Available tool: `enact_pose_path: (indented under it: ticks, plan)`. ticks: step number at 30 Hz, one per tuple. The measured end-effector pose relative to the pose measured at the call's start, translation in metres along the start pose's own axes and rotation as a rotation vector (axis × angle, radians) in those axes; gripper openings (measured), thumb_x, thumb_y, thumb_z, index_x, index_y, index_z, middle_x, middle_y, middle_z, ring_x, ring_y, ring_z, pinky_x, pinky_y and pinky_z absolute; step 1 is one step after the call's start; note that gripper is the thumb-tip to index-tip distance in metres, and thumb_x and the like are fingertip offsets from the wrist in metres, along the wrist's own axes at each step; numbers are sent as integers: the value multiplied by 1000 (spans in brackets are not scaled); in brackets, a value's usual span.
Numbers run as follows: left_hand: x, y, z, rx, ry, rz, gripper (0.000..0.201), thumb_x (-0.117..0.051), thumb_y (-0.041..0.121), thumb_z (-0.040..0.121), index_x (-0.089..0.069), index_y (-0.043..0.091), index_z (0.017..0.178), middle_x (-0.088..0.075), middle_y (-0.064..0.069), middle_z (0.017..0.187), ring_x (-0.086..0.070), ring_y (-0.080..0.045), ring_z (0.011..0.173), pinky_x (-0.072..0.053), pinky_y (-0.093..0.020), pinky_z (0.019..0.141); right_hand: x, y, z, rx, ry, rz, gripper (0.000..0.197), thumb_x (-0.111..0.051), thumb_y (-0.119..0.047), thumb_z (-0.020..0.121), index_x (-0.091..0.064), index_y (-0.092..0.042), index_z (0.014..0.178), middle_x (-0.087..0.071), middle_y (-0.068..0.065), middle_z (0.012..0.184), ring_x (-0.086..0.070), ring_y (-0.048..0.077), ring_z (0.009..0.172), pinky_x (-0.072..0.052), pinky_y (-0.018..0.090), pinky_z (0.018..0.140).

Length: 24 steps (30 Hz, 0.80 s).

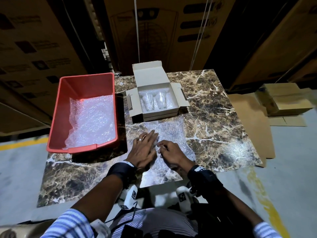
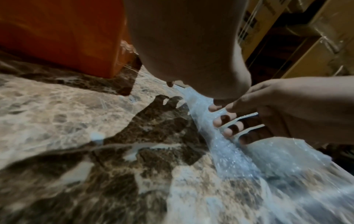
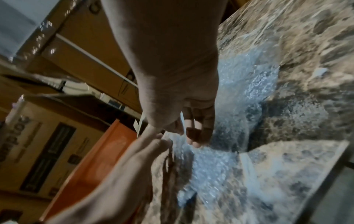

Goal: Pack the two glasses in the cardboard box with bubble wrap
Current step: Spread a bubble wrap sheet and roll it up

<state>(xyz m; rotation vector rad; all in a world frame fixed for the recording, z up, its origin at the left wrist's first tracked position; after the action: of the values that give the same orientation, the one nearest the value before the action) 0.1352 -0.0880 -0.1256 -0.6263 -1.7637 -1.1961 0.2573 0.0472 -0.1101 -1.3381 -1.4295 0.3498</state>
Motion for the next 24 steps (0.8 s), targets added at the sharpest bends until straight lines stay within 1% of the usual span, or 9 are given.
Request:
enact_pose_path:
  ticks: [2,5,8,10,12,16,18,21,24]
  plan:
    - [-5,3,4,24,-71,29,71,-21,58,100,-20,27,163,-10,3,172,-12,-32,154,-20,-54,117,11,1,-11,34,64,39,18,-57,-13,99,-71,-22,107,-74,6,87,-71,29,74,-59,46,70]
    - [-12,5,5,72,-122,55,68,-34,54,105,-17,24,164,-4,2,172,-5,-30,155,-13,-54,119,31,13,-35,102,148,88,19,-56,-13,101,-67,-29,99,-70,5,84,-64,21,67,-57,45,61]
    - [-15,4,8,69,-139,88,71,-41,51,102,-17,23,164,-3,0,172,-7,-34,154,-15,-55,118,48,36,-61,162,233,-35,24,-54,-8,96,-60,-30,92,-64,-2,82,-59,17,68,-51,39,58]
    - [-17,3,10,65,-134,105,74,-44,51,98,-21,22,162,-7,-2,172,-12,-36,153,-18,-56,115,58,51,-77,140,303,-150,28,-57,-8,89,-55,-33,100,-59,-9,92,-56,11,75,-46,29,59]
    - [-18,3,10,71,-134,120,74,-45,52,97,-22,23,162,-8,-1,171,-13,-35,152,-19,-55,114,63,65,-85,51,320,-226,44,-65,-14,81,-49,-36,116,-51,-10,107,-54,12,87,-47,27,65]
    - [-19,5,8,76,-127,129,77,-38,57,95,-18,25,162,-6,0,171,-10,-32,152,-16,-55,116,59,85,-82,-98,339,-354,77,-67,-48,73,-39,-24,140,-43,2,125,-45,18,110,-52,40,87]
    - [-20,5,7,81,-135,132,78,-38,58,95,-15,26,163,-3,1,171,-8,-33,153,-15,-57,117,52,88,-71,-143,378,-378,86,-65,-51,74,-34,-17,147,-44,8,132,-44,22,118,-49,47,98]
    - [-20,7,6,94,-153,129,77,-43,55,100,-10,28,164,2,2,172,-4,-34,155,-12,-59,118,46,80,-55,-184,484,-396,78,-78,-24,76,-38,-14,142,-53,8,130,-49,24,118,-45,51,107]
    - [-19,10,5,105,-164,140,75,-43,52,102,-2,39,163,8,3,172,0,-34,156,-10,-59,119,43,70,-44,-222,542,-378,73,-67,9,68,-43,-16,132,-61,3,108,-52,19,96,-51,46,94]
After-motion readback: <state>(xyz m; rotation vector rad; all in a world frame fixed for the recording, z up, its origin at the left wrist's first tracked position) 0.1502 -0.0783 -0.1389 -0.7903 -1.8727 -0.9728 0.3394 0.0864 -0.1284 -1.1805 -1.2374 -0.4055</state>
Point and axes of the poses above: each hand's wrist, its own z-axis towards the middle knuckle, its own x-axis out of the back of the hand, y = z × x, the point moved 1 cm from there along z, towards the middle knuckle
